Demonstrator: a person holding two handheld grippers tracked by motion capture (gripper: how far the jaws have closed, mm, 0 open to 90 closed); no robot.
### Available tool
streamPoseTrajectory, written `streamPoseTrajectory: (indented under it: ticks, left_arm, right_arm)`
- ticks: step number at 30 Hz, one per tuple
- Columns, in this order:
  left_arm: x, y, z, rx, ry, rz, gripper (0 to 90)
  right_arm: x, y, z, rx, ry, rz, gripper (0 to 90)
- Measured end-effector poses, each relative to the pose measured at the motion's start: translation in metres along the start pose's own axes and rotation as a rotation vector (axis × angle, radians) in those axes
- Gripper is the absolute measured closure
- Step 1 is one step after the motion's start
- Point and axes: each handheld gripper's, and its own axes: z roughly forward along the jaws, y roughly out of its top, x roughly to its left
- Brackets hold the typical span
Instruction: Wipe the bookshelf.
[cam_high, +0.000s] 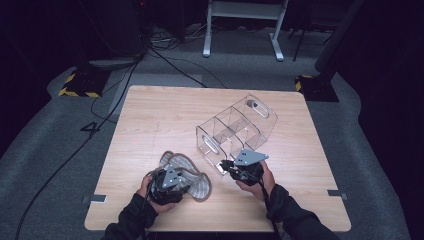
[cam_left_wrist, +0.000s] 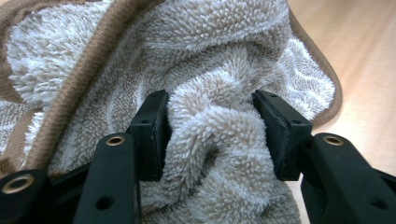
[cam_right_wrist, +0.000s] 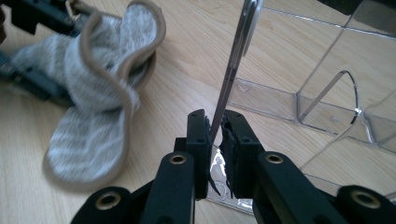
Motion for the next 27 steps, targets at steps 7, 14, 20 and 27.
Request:
streamPoseTrajectory:
  ticks: [7,14,20,27]
  left_arm:
    - [-0.020,0.001,0.003,0.000,-0.028,0.046,47.6]
    - [-0.039,0.009,0.015,0.005,-0.033,0.088,43.7]
    - [-0.043,0.014,0.010,-0.017,-0.011,0.118,31.8]
    - [-0.025,0.019,-0.028,-0.122,0.024,0.048,24.9]
  right_arm:
    - [0.004,0.009,0.015,-0.007,-0.007,0.010,80.6]
    - [0.009,0.016,0.021,0.009,-0.018,0.000,77.9]
    - [0.006,0.000,0.004,0.045,0.031,-0.012,56.9]
    - [-0.012,-0.020,-0.044,0.040,0.024,-0.018,48.7]
